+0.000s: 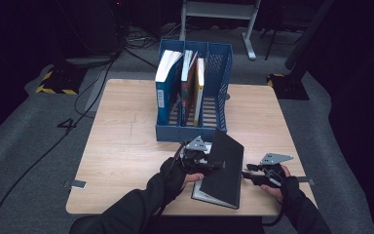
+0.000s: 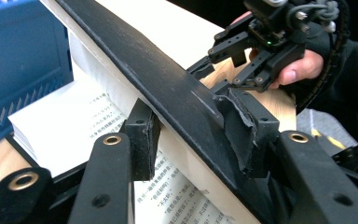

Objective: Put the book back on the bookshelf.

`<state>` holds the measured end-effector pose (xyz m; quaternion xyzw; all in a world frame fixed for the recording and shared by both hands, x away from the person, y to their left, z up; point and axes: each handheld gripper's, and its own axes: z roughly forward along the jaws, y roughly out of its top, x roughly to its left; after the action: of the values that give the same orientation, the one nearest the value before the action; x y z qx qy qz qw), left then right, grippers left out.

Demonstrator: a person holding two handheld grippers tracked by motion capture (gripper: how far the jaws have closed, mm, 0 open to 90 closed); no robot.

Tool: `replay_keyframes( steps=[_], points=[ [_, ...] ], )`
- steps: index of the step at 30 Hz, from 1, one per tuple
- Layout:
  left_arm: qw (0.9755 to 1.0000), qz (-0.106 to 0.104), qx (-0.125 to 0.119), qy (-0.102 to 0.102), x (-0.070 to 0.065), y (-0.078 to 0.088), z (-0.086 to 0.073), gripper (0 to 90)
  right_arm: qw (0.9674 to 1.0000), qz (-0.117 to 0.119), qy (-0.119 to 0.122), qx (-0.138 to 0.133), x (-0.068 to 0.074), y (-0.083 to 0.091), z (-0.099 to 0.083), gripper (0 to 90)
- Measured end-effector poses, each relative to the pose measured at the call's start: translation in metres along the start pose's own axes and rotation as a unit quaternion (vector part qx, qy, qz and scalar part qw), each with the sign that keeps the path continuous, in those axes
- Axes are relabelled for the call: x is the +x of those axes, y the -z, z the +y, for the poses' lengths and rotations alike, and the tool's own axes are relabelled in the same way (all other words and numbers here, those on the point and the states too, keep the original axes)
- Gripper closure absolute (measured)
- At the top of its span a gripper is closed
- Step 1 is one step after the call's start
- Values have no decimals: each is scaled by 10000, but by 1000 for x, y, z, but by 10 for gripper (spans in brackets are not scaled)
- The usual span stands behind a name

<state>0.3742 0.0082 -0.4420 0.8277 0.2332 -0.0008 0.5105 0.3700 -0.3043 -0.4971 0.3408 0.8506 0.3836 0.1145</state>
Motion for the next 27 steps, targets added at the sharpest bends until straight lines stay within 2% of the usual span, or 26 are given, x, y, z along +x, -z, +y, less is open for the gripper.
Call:
replay_keyframes(
  steps=[4, 8, 13, 15, 17, 18, 19, 20, 23, 27],
  points=[
    [9992, 62, -169, -350, -10, 6, -1, 565, 9999, 84, -98, -63, -2, 0, -1, 534],
    [9972, 103, -341, -658, -18, 12, -5, 565, 9998, 64, -45, -161, 0, 2, 2, 544],
    [9962, 21, -375, -780, -16, 19, -9, 564, 9986, 201, -65, -485, 0, 8, 2, 581],
    [9966, -28, -326, -757, -11, 22, -11, 562, 9967, 312, -167, -737, -2, 12, 2, 600],
    [9970, -104, -278, -720, -9, 23, -13, 562, 9898, 733, -302, -1181, -2, 21, 8, 592],
    [9967, -110, -277, -751, -10, 23, -13, 562, 9919, 600, -94, -1119, 3, 23, 15, 608],
    [9964, -84, -283, -792, -12, 23, -12, 562, 9946, 332, 56, -982, 6, 24, 19, 596],
    [9963, -70, -282, -803, -12, 24, -12, 561, 9947, 259, 103, -986, 6, 24, 20, 610],
    [9957, -54, -341, -855, -14, 24, -13, 562, 9968, 135, -167, -767, -3, 21, 13, 624],
    [9944, -13, -372, -990, -19, 25, -12, 562, 9991, 88, -39, -408, 0, 10, 9, 628]
  ],
)
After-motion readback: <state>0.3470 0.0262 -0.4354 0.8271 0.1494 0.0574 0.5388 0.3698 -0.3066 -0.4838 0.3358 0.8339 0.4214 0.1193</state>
